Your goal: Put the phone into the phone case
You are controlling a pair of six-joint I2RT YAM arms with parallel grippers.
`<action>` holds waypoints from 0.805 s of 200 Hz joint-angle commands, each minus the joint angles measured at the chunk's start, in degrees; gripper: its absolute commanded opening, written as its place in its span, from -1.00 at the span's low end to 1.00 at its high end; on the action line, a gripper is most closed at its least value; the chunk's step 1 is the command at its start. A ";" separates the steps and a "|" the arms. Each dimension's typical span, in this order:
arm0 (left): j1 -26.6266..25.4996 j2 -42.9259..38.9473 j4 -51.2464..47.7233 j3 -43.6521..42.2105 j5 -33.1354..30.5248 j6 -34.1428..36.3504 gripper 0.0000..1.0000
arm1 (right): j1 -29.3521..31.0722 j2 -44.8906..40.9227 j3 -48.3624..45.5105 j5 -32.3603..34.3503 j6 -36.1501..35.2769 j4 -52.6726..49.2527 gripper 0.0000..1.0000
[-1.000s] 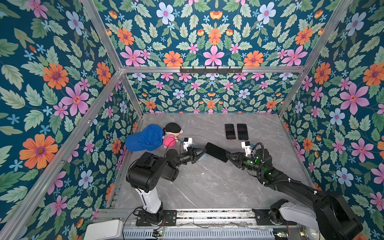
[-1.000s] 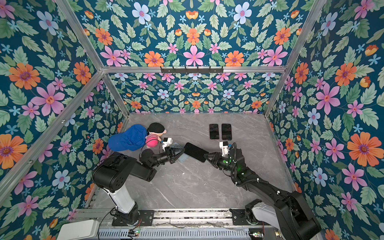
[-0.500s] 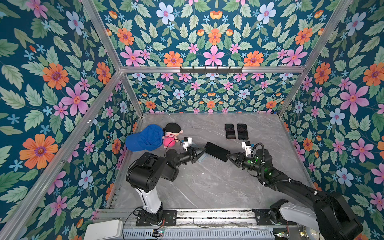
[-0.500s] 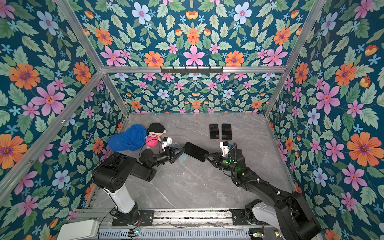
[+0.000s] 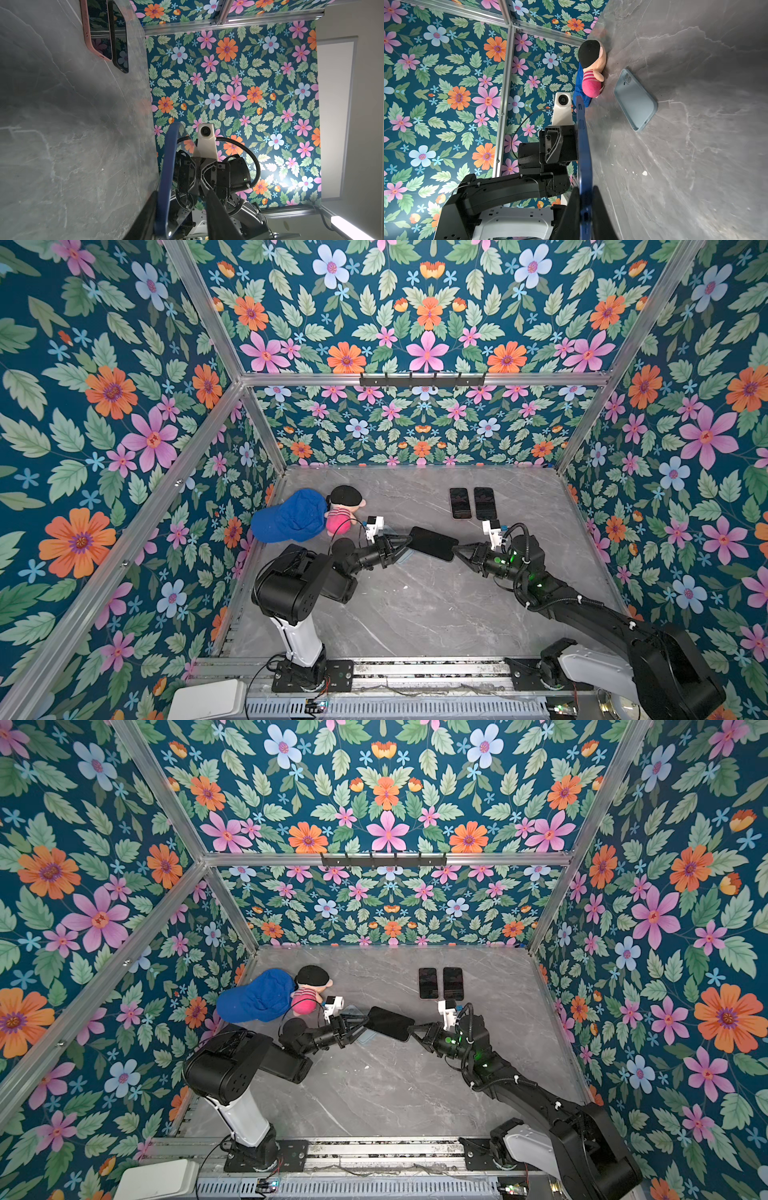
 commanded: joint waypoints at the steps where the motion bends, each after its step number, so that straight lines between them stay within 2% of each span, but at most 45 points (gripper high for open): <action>1: 0.56 -1.42 -5.80 0.43 0.52 6.83 -0.07 | -0.07 0.15 0.99 1.05 -1.32 -1.42 -0.99; 27: 1.39 -2.76 -14.44 1.41 0.46 12.37 0.13 | -0.19 0.51 1.92 1.29 -2.28 -3.07 -1.00; 49: 3.14 -4.37 -25.67 2.58 -0.24 19.37 0.20 | -0.86 1.14 2.17 1.20 -2.51 -3.21 -1.00; 76: 5.61 -7.73 -50.44 8.14 -3.08 34.01 0.30 | -1.62 3.03 2.37 -0.02 -2.29 -1.56 -1.00; 94: 7.67 -8.96 -72.27 15.77 -9.63 46.14 0.43 | -1.69 4.79 3.43 -0.93 -2.72 -1.36 -1.00; 106: 8.50 -7.73 -80.58 20.29 -13.25 51.14 0.48 | -1.72 5.77 4.03 -1.38 -3.14 -1.27 -1.00; 130: 9.06 -3.21 -89.59 27.56 -18.97 56.01 0.56 | -1.72 7.41 5.08 -1.91 -3.86 -1.28 -1.00; 161: 9.03 2.29 -95.86 35.00 -23.81 59.41 0.59 | -1.65 9.18 5.20 -2.71 -4.03 0.02 -1.00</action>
